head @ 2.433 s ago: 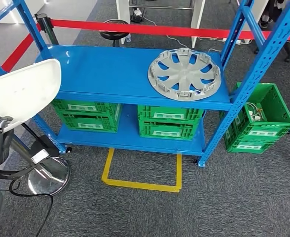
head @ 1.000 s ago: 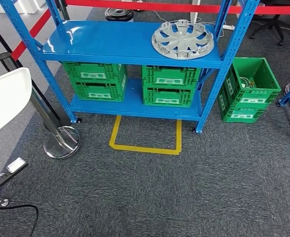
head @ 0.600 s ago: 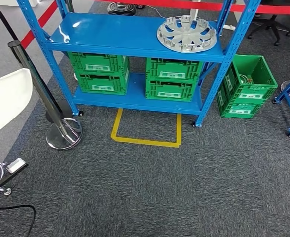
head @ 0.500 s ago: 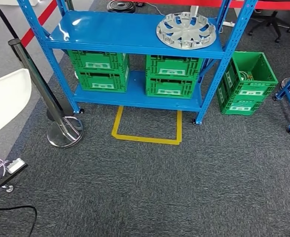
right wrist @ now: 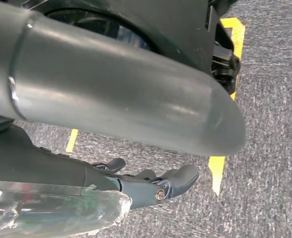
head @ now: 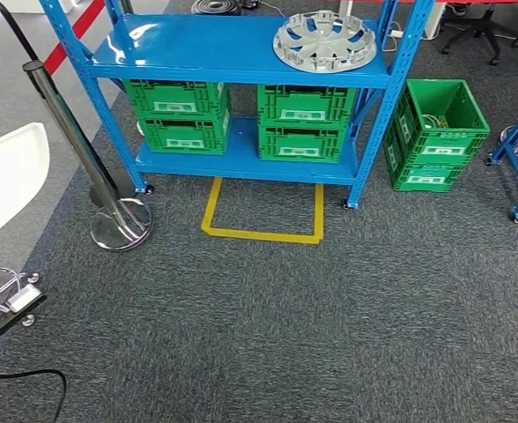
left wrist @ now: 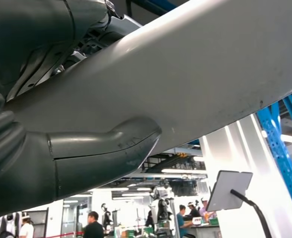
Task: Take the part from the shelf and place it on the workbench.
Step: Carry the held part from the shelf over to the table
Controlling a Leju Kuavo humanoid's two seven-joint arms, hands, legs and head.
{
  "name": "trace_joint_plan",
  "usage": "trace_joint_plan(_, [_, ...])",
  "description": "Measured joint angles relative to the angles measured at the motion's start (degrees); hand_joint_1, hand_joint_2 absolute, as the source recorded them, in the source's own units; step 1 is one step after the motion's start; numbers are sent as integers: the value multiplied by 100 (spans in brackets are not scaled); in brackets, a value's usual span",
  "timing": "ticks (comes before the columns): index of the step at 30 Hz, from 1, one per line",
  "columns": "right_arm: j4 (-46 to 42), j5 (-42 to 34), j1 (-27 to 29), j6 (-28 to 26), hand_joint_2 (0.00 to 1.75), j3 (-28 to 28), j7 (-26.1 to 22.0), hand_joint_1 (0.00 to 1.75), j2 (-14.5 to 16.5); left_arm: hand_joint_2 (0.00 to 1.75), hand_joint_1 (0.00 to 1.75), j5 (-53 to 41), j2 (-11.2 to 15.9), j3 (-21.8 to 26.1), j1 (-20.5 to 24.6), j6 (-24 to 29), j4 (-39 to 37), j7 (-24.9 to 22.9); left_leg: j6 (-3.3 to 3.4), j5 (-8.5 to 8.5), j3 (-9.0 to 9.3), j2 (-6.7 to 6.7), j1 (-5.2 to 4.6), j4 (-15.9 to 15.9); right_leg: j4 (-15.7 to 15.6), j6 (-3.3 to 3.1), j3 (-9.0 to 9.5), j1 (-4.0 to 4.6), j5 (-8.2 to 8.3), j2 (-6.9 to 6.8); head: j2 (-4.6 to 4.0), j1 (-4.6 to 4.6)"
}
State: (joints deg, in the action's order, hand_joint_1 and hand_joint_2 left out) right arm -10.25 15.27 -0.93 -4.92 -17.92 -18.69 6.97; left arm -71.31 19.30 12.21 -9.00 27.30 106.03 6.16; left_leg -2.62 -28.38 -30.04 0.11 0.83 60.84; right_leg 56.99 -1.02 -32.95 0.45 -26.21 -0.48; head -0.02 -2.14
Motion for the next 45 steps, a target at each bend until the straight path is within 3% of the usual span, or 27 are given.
trace_joint_plan(2, [0, 5, -2, 0, 0, 0, -2, 0, 1, 175, 175, 8, 5, 8, -2, -15, 14, 0, 39, -73, 188, -10, -23, -359, 58, 69, -87, 11, 61, 7, 0, 3])
trace_joint_plan(4, [2, 9, 7, 0, 0, 0, -4, 0, 1, 175, 175, 17, 9, 15, -6, -29, 20, 0, 116, -35, 128, 0, -19, -411, 80, 147, -149, 9, 109, 18, 0, 4])
trace_joint_plan(5, [3, 10, 11, 0, 0, 0, -5, 0, 1, 175, 175, 20, 10, 16, -5, -35, 20, 0, 172, 7, 82, 12, -10, -423, 128, 183, -197, 7, 34, 25, 0, 8])
trace_joint_plan(7, [4, 11, 17, 0, 0, 0, -7, 0, 1, 175, 175, 31, 8, 19, -5, -52, 21, 0, 280, 120, -42, 34, 9, -441, 510, 239, -350, -4, -396, 38, 0, 31])
trace_joint_plan(9, [4, 13, 14, 0, 0, 0, -7, 0, 1, 175, 175, 50, 5, 32, -8, -71, 21, 0, 314, 248, -203, 38, -1, -435, 1234, 269, -530, -15, -908, 39, 0, 51])
trace_joint_plan(10, [4, 14, 12, 0, 0, 0, -7, 0, 1, 175, 175, 61, 2, 41, -10, -79, 21, 0, 314, 315, -290, 40, -7, -430, 1540, 272, -563, -16, -1009, 39, 0, 51])
trace_joint_plan(11, [3, 15, 10, 0, 0, 0, -7, 0, 1, 175, 175, 76, -1, 50, -10, -87, 21, 0, 311, 379, -373, 42, -13, -425, 1684, 269, -522, -16, -967, 38, 0, 51])
trace_joint_plan(12, [3, 15, 9, 0, 0, 0, -7, 0, 1, 175, 175, 92, -3, 58, -11, -98, 21, 0, 306, 440, -455, 44, -19, -419, 1628, 257, -383, -15, -810, 39, 0, 51])
trace_joint_plan(14, [1, 17, -1, 0, 0, 0, -7, 0, 1, 175, 175, 116, -4, 73, -12, -118, 22, 0, 282, 564, -594, 42, -29, -411, 957, 212, 163, -8, -520, 40, 0, 50])
trace_joint_plan(16, [-2, 28, -17, 0, 0, 1, -10, 0, 1, 175, 175, 123, -3, 89, -10, -128, 24, 0, 234, 688, -668, 40, -38, -413, 90, 165, 736, 10, -561, 46, 0, 43])
trace_joint_plan(18, [-4, 43, -21, 0, 0, 1, -14, 0, 1, 175, 175, 132, -2, 93, -8, -135, 28, 0, 169, 816, -680, 43, -30, -450, -255, 126, 902, 37, -636, 56, 0, 48])
trace_joint_plan(20, [-4, 51, -17, 0, 0, 0, -14, 0, 4, 175, 175, 169, 8, 93, -11, -158, 30, 1, 97, 819, -716, 35, -11, -472, -265, 33, 794, 28, -531, 46, -1, 59])
trace_joint_plan(21, [-4, 55, -16, 0, 0, 0, -13, 0, 5, 175, 175, 191, 15, 94, -13, -174, 30, 1, 61, 661, -763, 28, -7, -389, -276, -21, 730, 17, -464, 34, -2, 45])
trace_joint_plan(24, [-4, 64, -6, 0, 0, 0, -13, 0, 17, 175, 175, 219, 28, 96, -14, -199, 30, -4, -25, -176, -1003, 18, 3, 507, -279, -97, 507, 6, -261, 4, -2, 14])
trace_joint_plan(25, [-4, 66, -3, 0, 0, 0, -13, 0, 21, 175, 175, 220, 28, 94, -15, -201, 30, -7, -44, -313, -1064, 18, 5, 872, -267, -96, 436, 7, -197, -2, -2, 15])
trace_joint_plan(27, [-4, 73, -1, -3, 0, 0, -13, 0, 22, 175, 175, 224, 28, 93, -14, -199, 30, -8, -59, -192, -976, 18, 10, 1171, -221, -79, 279, 8, -79, -5, -2, 14])
trace_joint_plan(28, [-4, 90, -1, -16, 0, 1, -13, 0, 23, 175, 175, 231, 28, 94, -14, -196, 30, -9, -54, -34, -775, 26, 11, 995, -193, -65, 202, 8, -32, -17, -2, 13])
trace_joint_plan(30, [-4, 171, 4, -91, 0, 13, -14, 0, 25, 175, 175, 256, 29, 96, 8, -181, 30, -9, -27, 104, -167, 163, -6, 209, -122, -33, 87, 22, 26, -49, -2, 8])
trace_joint_plan(32, [-4, 297, 9, -225, 0, 61, -12, 0, 26, 175, 175, 285, 32, 96, 54, -172, 30, -10, 51, -2, 211, 304, -41, -393, -59, 14, 32, 50, 62, -103, -2, 8])
trace_joint_plan(34, [-4, 388, 12, -327, 0, 120, -7, 0, 27, 175, 175, 298, 38, 98, 77, -171, 30, -13, 169, -31, 218, 272, -58, -519, -40, 79, 4, 59, 99, -183, -2, 12])
trace_joint_plan(36, [-4, 415, 10, -368, 0, 155, -3, 0, 27, 175, 175, 299, 43, 98, 84, -173, 30, -15, 282, 51, 149, 189, -46, -539, 85, 152, -87, 46, -14, -166, -2, 18])
trace_joint_plan(37, [-4, 418, 9, -378, 0, 169, -2, 0, 27, 175, 175, 300, 43, 97, 89, -174, 30, -15, 326, 103, 100, 147, -36, -549, 310, 182, -194, 39, -186, -113, -2, 22])
trace_joint_plan(39, [-4, 423, 10, -389, 0, 199, 1, 0, 27, 175, 175, 301, 40, 93, 93, -175, 30, -15, 366, 203, -27, 47, -38, -544, 1080, 221, -501, 20, -663, -1, -2, 33])
trace_joint_plan(41, [-4, 425, 13, -393, 0, 223, 2, 0, 27, 175, 175, 301, 37, 91, 88, -175, 28, -15, 361, 299, -150, -66, -46, -539, 1643, 227, -673, 13, -912, 29, -2, 32])
trace_joint_plan(42, [-4, 425, 13, -393, 0, 231, 2, 0, 27, 175, 175, 301, 36, 91, 86, -175, 27, -16, 354, 339, -197, -125, -49, -537, 1602, 218, -595, 12, -872, 39, -2, 32])
trace_joint_plan(43, [-4, 425, 12, -393, 0, 236, 2, 0, 27, 175, 175, 301, 35, 91, 84, -175, 27, -16, 343, 374, -233, -185, -52, -535, 1307, 198, -387, 12, -733, 69, -2, 31])
trace_joint_plan(45, [-4, 425, 7, -393, 0, 240, 2, 0, 26, 175, 175, 301, 35, 92, 87, -175, 27, -17, 310, 435, -287, -300, -65, -529, 401, 131, 178, 8, -436, 267, -2, 28])
